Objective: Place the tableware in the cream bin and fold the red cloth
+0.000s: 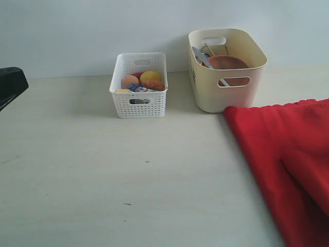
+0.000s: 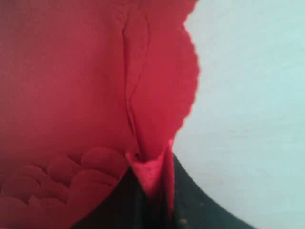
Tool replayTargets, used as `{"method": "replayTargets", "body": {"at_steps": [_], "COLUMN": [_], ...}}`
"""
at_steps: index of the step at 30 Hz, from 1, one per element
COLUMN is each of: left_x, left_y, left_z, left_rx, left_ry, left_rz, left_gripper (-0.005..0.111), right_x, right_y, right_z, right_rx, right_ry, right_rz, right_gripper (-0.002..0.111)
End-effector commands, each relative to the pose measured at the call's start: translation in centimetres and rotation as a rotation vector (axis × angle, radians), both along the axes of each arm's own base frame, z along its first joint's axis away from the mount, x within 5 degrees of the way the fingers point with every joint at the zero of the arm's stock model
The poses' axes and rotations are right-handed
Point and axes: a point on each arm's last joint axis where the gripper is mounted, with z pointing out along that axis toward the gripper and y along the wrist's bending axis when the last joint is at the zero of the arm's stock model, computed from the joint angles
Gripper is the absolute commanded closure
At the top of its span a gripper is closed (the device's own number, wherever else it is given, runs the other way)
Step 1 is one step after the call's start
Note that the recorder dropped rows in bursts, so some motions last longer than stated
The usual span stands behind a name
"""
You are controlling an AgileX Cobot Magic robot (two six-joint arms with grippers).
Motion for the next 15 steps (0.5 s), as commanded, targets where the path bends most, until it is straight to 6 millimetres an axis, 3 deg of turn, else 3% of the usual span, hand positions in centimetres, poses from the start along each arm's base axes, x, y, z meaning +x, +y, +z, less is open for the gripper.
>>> {"method": "replayTargets", "body": {"at_steps": [1,7,15], "left_x": [-0.1,-0.1,-0.1], "left_y": [0.1,0.1,0.2], "left_z": [0.0,-0.1,-0.3], "left_rx": [-0.013,-0.010,-0.008], "left_ry": [0.005,0.010,0.011], "left_rz": [0.005,0.003,0.005], "left_gripper": [0.106,0.106,0.106], "right_x": [0.1,-0.9,-1.6], "right_y": [-0.1,-1.0,-2.2], "right_z": [0.5,-0.5,-0.6], "right_rx": [-0.007,0.010,0.023], "right_ry": [-0.036,-0.074,-0.090], "right_rz": [-0.002,-0.069,-0.122], "right_gripper": [0.108,0.108,0.108]}}
